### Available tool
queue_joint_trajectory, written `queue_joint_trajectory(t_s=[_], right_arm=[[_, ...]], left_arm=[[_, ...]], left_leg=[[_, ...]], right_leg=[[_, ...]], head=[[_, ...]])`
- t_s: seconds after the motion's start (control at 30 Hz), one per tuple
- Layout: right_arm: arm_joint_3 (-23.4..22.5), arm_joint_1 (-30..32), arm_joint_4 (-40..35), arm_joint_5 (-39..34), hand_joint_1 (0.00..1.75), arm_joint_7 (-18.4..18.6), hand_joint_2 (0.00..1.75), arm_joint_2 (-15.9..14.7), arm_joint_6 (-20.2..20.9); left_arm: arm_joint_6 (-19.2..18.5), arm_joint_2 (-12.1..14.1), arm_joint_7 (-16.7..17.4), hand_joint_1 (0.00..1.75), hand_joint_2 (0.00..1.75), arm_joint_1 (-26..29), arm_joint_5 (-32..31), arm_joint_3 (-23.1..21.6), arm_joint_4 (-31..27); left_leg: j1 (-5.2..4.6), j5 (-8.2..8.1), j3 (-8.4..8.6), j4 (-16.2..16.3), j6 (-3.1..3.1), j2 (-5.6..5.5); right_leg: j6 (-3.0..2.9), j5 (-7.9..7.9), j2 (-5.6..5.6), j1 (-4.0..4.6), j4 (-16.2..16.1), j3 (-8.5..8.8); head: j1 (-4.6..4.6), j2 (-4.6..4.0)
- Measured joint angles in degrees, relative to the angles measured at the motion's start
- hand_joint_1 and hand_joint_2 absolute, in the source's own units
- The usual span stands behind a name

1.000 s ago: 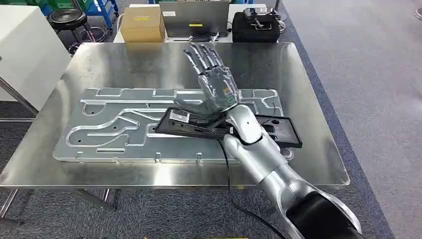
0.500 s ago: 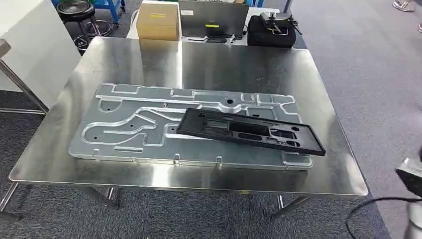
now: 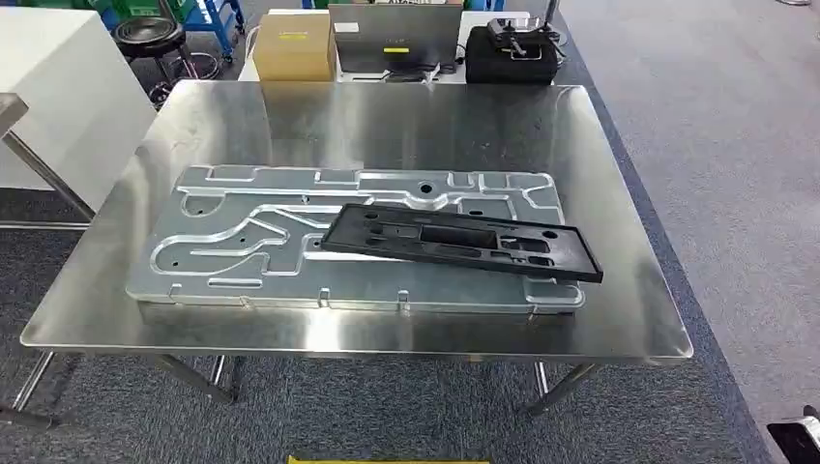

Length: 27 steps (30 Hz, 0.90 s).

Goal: Take the parts from the cabinet and place them on the table.

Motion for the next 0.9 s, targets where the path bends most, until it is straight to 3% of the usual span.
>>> queue_joint_trajectory(t_s=[0.03, 0.07, 0.13, 0.17, 0.2, 0.3, 0.33, 0.37, 0.4, 0.43, 0.47, 0.5, 0.53, 0.57, 0.6, 0.63, 0.67, 0.7, 0.73, 0.83, 0.87, 0.9], right_arm=[[-0.41, -0.12, 0.71, 0.11, 0.00, 0.00, 0.00, 0.28, 0.00], [-0.72, -0.22, 1.22, 0.11, 0.00, 0.00, 0.00, 0.48, 0.00], [-1.29, -0.39, 2.10, 0.11, 0.00, 0.00, 0.00, 0.79, 0.00], [-1.59, -0.50, 2.44, 0.13, 0.00, 0.00, 0.00, 0.87, 0.00], [-1.70, -0.47, 2.71, 0.13, 0.00, 0.00, 0.00, 0.98, 0.00], [-1.88, -0.88, 3.41, 0.15, 0.00, -0.02, 0.00, 1.11, -0.02], [-2.01, -0.84, 3.52, 0.15, 0.00, -0.02, 0.00, 1.07, -0.02], [-2.18, -0.80, 3.65, 0.15, 0.00, -0.02, 0.00, 1.09, -0.02], [-2.38, -0.79, 3.80, 0.15, 0.00, -0.02, 0.00, 1.09, -0.02], [-2.53, -0.89, 3.91, 0.13, 0.00, -0.02, 0.00, 1.07, -0.02], [-2.56, -0.93, 4.04, 0.15, 0.00, -0.02, 0.00, 1.09, -0.02], [-2.56, -0.91, 4.30, 0.15, 0.00, -0.02, 0.00, 1.18, -0.02], [-2.58, -0.91, 4.48, 0.15, 0.00, -0.02, 0.00, 1.18, -0.02], [-2.62, -0.93, 4.61, 0.15, 0.00, -0.02, 0.00, 1.18, -0.02], [-2.64, -0.94, 4.65, 0.15, 0.00, -0.02, 0.00, 1.18, -0.02], [-2.64, -0.95, 4.70, 0.15, 0.00, -0.02, 0.00, 1.18, -0.02], [-2.64, -1.00, 4.70, 0.15, 0.00, -0.02, 0.00, 1.16, -0.02], [-2.64, -1.25, 4.76, 0.15, 0.00, -0.02, 0.00, 1.16, -0.02], [-2.71, -1.33, 4.85, 0.15, 0.00, 0.00, 0.00, 1.16, -0.04], [-2.95, -1.44, 4.94, 0.15, 0.00, -0.02, 0.00, 1.11, -0.04], [-2.95, -1.48, 4.96, 0.17, 0.00, -0.04, 0.00, 1.16, -0.04], [-2.95, -1.51, 4.94, 0.17, 0.00, -0.04, 0.00, 1.16, -0.04]], left_arm=[[0.00, 0.00, 0.00, 0.00, 0.00, 0.01, 0.00, 0.00, -0.02], [0.00, 0.00, 0.00, 0.00, 0.00, 0.00, 0.00, 0.00, 0.00], [-0.02, 0.02, 0.00, 0.00, 0.00, -0.12, 0.00, 0.00, -0.02], [-0.02, 0.02, 0.02, 0.00, 0.00, -0.34, 0.00, 0.00, -0.02], [-0.04, 0.15, 0.05, 0.00, 0.00, -0.48, 0.00, 0.00, -0.02], [-0.11, 0.07, 0.02, 0.00, 0.00, -0.47, 0.00, 0.00, -0.02], [-0.09, 0.02, 0.02, 0.00, 0.00, -0.31, 0.00, 0.00, -0.02], [-0.09, -0.09, 0.02, 0.00, 0.00, -0.47, 0.00, 0.02, -0.02], [-0.09, -0.07, 0.02, 0.00, 0.00, -0.42, 0.00, 0.02, -0.02], [-0.09, -0.07, 0.04, 0.00, 0.00, -0.39, 0.00, 0.02, -0.02], [-0.09, -0.09, 0.02, 0.00, 0.00, -0.38, 0.00, 0.02, -0.02], [-0.09, -0.09, 0.02, 0.00, 0.00, -0.38, 0.00, 0.02, -0.02], [-0.09, -0.09, 0.04, 0.00, 0.00, -0.34, 0.00, 0.02, -0.02], [-0.09, -0.11, 0.04, 0.00, 0.00, -0.26, 0.00, 0.02, -0.02], [-0.09, -0.17, 0.04, 0.00, 0.00, -0.23, 0.00, 0.02, -0.02], [-0.09, -0.20, 0.07, 0.00, 0.00, -0.26, 0.00, 0.02, -0.02], [-0.09, -0.26, 0.07, 0.00, 0.00, -0.35, 0.00, 0.02, -0.02], [-0.09, -0.26, 0.04, 0.00, 0.00, -0.36, 0.00, 0.02, -0.02], [-0.09, -0.26, 0.07, 0.00, 0.00, -0.37, 0.00, 0.02, -0.02], [-0.09, -0.26, 0.02, 0.00, 0.00, -0.28, 0.00, 0.02, -0.02], [-0.09, -0.26, 0.02, 0.00, 0.00, -0.24, 0.00, 0.07, -0.02], [-0.09, -0.24, 0.02, 0.00, 0.00, -0.19, 0.00, 0.09, -0.02]], left_leg=[[0.00, -0.21, 0.57, 0.83, -0.02, 0.00], [-0.01, 0.86, 2.74, -1.55, 0.04, 0.01], [-0.05, 4.19, 10.08, -12.25, 0.54, 0.01], [-0.25, 4.52, 13.60, -17.46, 1.01, 0.02], [-0.68, 4.32, 13.17, -17.55, 1.33, 0.08], [-1.10, 5.82, 12.86, -17.77, 2.15, 0.09], [-0.74, 6.94, 12.43, -18.31, 2.46, 0.15], [-0.44, 7.75, 11.78, -18.42, 2.64, 0.50], [-0.35, 8.38, 11.02, -18.53, 3.04, 0.61], [-0.34, 9.06, 10.15, -18.51, 3.10, 0.75], [-0.34, 9.66, 9.29, -18.43, 3.09, 0.79], [-0.36, 10.29, 8.44, -18.34, 3.02, 0.82], [-0.35, 10.84, 7.65, -18.16, 2.86, 0.84], [-0.30, 11.26, 6.83, -17.95, 2.70, 0.84], [-0.19, 11.66, 6.08, -17.65, 2.48, 0.86], [-0.06, 11.98, 5.42, -17.40, 2.26, 0.86], [-0.04, 12.28, 4.99, -17.09, 1.97, 0.84], [-0.20, 12.58, 4.58, -16.91, 1.53, 0.78], [-0.16, 13.02, 4.78, -17.13, 1.13, 0.81], [-0.11, 14.35, 4.60, -17.48, -0.08, 0.71], [0.14, 13.54, 4.16, -16.73, -0.27, 0.60], [0.04, 10.39, 3.12, -14.78, -0.27, 0.56]], right_leg=[[0.04, 0.39, 0.01, 0.02, 0.26, -0.81], [0.10, 0.79, 0.06, 0.04, 0.53, -1.49], [0.39, 1.55, 0.24, 0.09, 1.01, -2.72], [0.57, 1.92, 0.21, 0.06, 1.46, -3.03], [1.00, 2.24, 0.10, 0.31, 1.43, -3.02], [2.14, 3.44, 0.25, -0.28, 0.92, -2.97], [2.49, 4.19, 0.37, -0.16, 0.72, -3.26], [2.75, 2.70, 0.51, -0.47, 1.29, -3.72], [3.08, -0.76, 0.46, -0.51, 3.10, -4.44], [3.48, -4.86, 0.46, -0.67, 7.07, -5.54], [3.81, -7.99, 0.44, -0.86, 11.79, -6.69], [4.04, -9.81, 0.44, -1.06, 16.06, -7.53], [4.19, -9.86, 0.45, -1.19, 18.32, -7.43], [4.33, -8.59, 0.44, -1.27, 17.98, -6.11], [4.43, -6.61, 0.43, -1.37, 15.04, -3.31], [4.46, -4.89, 0.43, -1.48, 9.88, 0.66], [4.42, -4.32, 0.44, -1.62, 3.77, 5.13], [4.08, -6.52, 0.58, -1.44, -1.06, 7.99], [3.35, -5.84, 0.85, -0.97, -0.68, 7.66], [2.00, -5.04, 0.76, -0.68, -0.94, 6.83], [1.38, -4.19, 0.39, -1.19, -1.30, 6.27], [0.83, -3.57, 0.36, -1.06, -1.35, 5.44]], head=[[0.00, 0.00], [0.00, 0.00], [0.00, 0.00], [0.00, 0.00], [0.02, 0.00], [0.02, 0.00], [0.02, 0.00], [0.02, 0.00], [0.04, 0.00], [0.02, 0.00], [0.02, 0.00], [0.02, 0.00], [0.02, 0.00], [0.02, 0.00], [0.02, 0.00], [0.02, 0.00], [0.02, 0.00], [0.02, 0.00], [-0.09, 0.00], [-0.04, 0.00], [-0.04, 0.00], [-0.04, 0.00]])
